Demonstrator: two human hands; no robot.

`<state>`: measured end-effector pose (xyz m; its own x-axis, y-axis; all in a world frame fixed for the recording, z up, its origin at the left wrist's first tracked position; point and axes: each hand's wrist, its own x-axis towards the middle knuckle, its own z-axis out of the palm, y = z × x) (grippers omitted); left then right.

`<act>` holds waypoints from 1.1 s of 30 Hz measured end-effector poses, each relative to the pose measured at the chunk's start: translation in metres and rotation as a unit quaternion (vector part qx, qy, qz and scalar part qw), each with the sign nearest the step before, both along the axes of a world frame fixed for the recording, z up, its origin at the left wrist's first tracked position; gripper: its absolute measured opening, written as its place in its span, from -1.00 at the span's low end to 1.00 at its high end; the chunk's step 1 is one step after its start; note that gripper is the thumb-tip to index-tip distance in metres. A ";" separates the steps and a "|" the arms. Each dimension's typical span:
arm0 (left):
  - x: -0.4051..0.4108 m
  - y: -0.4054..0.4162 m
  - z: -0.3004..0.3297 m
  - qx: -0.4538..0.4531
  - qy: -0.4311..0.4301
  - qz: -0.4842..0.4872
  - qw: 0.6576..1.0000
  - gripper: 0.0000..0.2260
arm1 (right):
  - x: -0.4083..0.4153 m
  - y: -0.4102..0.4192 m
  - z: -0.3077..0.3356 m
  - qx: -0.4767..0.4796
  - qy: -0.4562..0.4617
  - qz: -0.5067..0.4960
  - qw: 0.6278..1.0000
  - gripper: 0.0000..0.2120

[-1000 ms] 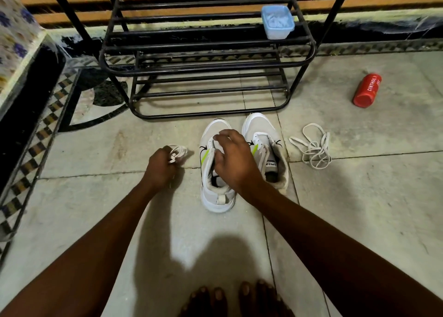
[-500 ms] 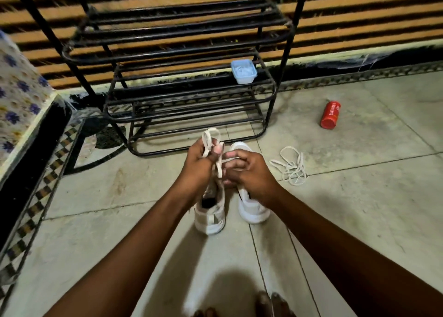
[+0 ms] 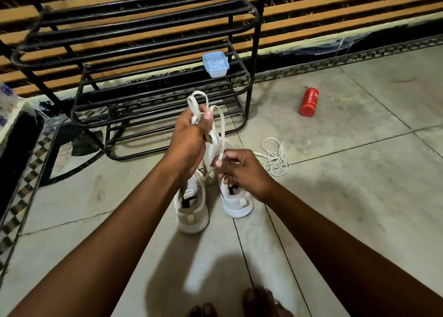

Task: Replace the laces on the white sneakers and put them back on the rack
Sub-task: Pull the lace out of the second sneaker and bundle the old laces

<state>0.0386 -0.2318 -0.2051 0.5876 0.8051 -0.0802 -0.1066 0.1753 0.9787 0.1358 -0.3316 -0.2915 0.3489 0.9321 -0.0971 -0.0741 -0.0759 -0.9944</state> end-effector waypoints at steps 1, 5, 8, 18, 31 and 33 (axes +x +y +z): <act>-0.001 0.004 -0.004 0.013 0.014 0.022 1.000 -0.86 | 0.003 -0.001 0.004 0.020 0.001 -0.016 1.000 -0.82; 0.004 0.007 -0.033 0.056 0.090 0.042 0.993 -0.91 | 0.016 -0.002 0.021 0.091 -0.023 -0.078 0.993 -0.88; 0.021 -0.010 -0.055 0.035 0.083 -0.009 0.996 -0.88 | 0.030 -0.002 0.031 0.114 -0.065 -0.120 0.984 -0.88; 0.115 -0.022 -0.084 -0.150 0.093 -0.017 0.984 -0.91 | 0.106 -0.020 0.022 0.082 -0.236 -0.234 0.940 -0.90; 0.203 -0.013 -0.126 -0.317 0.087 -0.086 0.941 -0.85 | 0.167 -0.038 -0.046 -0.079 -0.398 -0.229 0.885 -0.78; 0.199 -0.017 -0.127 -0.297 0.113 -0.123 0.940 -0.83 | 0.166 -0.038 -0.050 -0.107 -0.431 -0.191 0.875 -0.80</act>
<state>0.2374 -0.2485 -0.3325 0.6641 0.4206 -0.6181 0.2076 0.6905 0.6929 0.3016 -0.3691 -0.3411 0.6607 0.7242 0.1973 0.6360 -0.4006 -0.6595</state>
